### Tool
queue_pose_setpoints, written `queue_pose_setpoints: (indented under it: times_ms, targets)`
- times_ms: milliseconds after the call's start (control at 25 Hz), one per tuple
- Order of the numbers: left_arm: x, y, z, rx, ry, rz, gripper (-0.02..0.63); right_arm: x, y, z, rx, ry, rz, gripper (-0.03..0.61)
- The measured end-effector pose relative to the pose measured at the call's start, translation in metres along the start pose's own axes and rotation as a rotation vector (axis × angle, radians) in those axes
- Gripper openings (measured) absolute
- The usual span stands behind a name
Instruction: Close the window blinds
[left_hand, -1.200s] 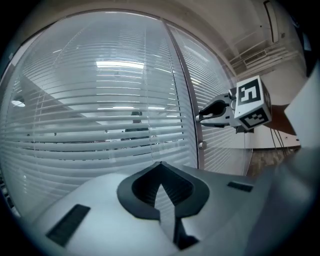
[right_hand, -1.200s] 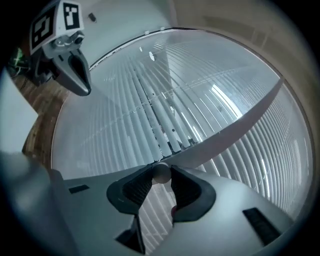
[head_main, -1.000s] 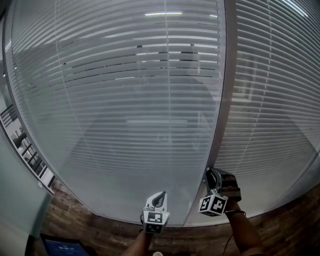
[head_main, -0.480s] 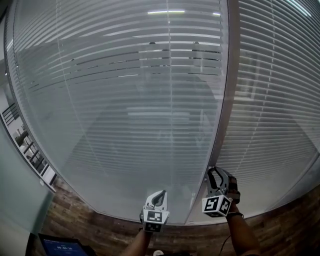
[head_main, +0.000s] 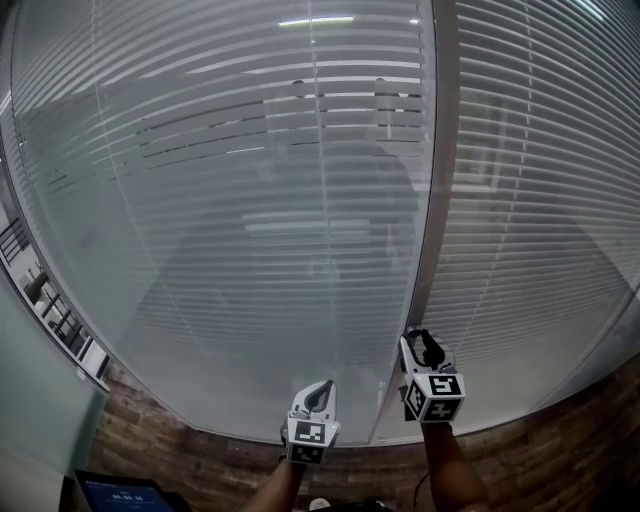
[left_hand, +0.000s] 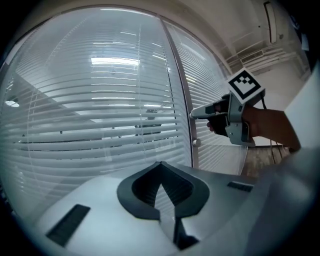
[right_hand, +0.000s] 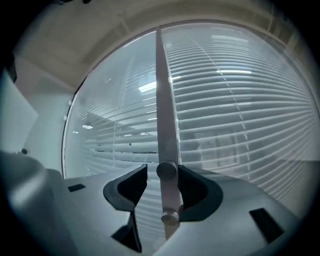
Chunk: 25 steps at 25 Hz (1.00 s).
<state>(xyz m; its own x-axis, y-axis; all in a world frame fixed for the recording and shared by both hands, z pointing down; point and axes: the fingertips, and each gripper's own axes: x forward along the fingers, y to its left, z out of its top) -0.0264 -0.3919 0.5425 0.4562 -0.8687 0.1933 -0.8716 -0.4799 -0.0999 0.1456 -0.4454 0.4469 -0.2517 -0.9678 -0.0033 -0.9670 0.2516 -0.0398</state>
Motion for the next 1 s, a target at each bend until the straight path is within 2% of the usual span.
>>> queue_pose_setpoints:
  times_ms: [120, 200, 240, 440, 520, 640, 840, 1000]
  targets:
    - [0.000, -0.002, -0.001, 0.001, -0.003, -0.007, -0.006, 0.000, -0.005, -0.002, 0.094, -0.037, -0.047, 0.175]
    - [0.000, -0.001, -0.006, -0.005, -0.001, -0.003, -0.008, -0.001, -0.010, -0.004, 0.141, -0.059, -0.053, 0.126]
    - [0.000, -0.001, -0.008, -0.008, 0.001, -0.001, -0.008, -0.001, -0.011, -0.004, 0.149, -0.061, -0.049, 0.126]
    - [0.000, 0.002, -0.008, -0.007, 0.001, 0.005, -0.008, -0.001, -0.009, -0.003, 0.088, -0.055, -0.049, 0.121]
    - [-0.001, 0.002, -0.008, -0.007, 0.001, 0.005, -0.007, -0.002, -0.007, -0.001, -0.030, -0.048, -0.062, 0.120]
    - [0.000, 0.001, -0.013, -0.024, 0.036, -0.003, -0.006, 0.000, -0.002, 0.001, -0.282, -0.035, -0.077, 0.120]
    - [0.001, -0.001, -0.017, -0.008, 0.027, 0.002, -0.008, 0.000, 0.004, 0.003, -0.548, 0.039, -0.051, 0.120]
    - [0.001, 0.000, -0.017, -0.013, 0.023, 0.004, -0.008, 0.000, 0.007, -0.001, -0.802, 0.110, -0.040, 0.120]
